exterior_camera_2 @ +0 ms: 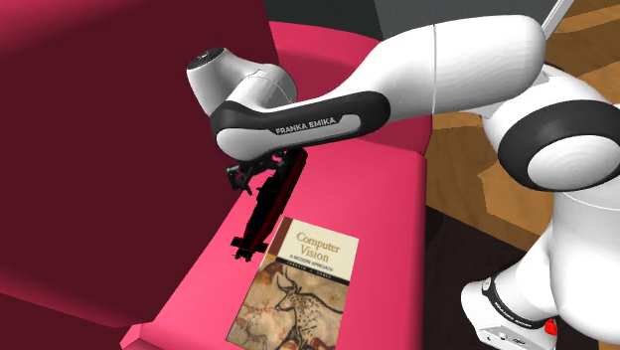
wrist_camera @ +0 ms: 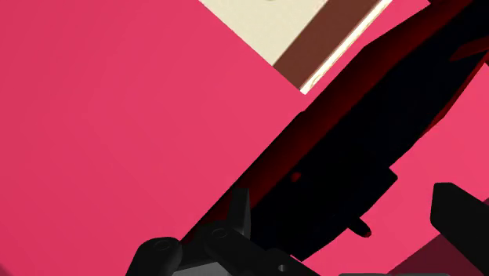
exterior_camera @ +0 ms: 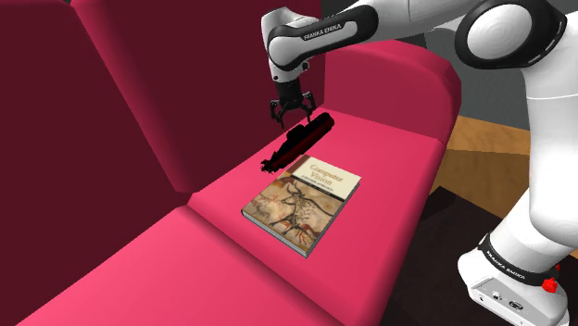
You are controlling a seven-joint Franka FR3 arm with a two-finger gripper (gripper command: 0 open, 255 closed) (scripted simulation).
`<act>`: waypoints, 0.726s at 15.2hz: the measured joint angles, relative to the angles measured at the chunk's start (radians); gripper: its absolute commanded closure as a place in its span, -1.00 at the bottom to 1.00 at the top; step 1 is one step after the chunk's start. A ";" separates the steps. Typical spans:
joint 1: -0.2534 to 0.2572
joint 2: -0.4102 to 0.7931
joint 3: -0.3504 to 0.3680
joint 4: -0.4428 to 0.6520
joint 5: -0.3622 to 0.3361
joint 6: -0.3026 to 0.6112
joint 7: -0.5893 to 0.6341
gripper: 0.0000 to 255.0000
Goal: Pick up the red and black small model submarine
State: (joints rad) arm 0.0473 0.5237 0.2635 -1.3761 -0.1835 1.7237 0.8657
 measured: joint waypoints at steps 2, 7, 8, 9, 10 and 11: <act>0.004 0.031 -0.006 0.027 -0.007 0.004 0.009 -1.00; 0.006 0.056 -0.010 -0.004 -0.014 0.058 0.020 -1.00; 0.005 0.058 -0.011 -0.011 -0.015 0.067 0.020 -1.00; 0.005 0.060 -0.011 -0.013 -0.015 0.070 0.020 1.00; 0.005 0.061 -0.011 -0.013 -0.016 0.072 0.020 1.00; 0.005 0.062 -0.011 -0.013 -0.016 0.072 0.021 1.00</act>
State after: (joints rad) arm 0.0525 0.5853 0.2524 -1.3891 -0.1991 1.7958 0.8864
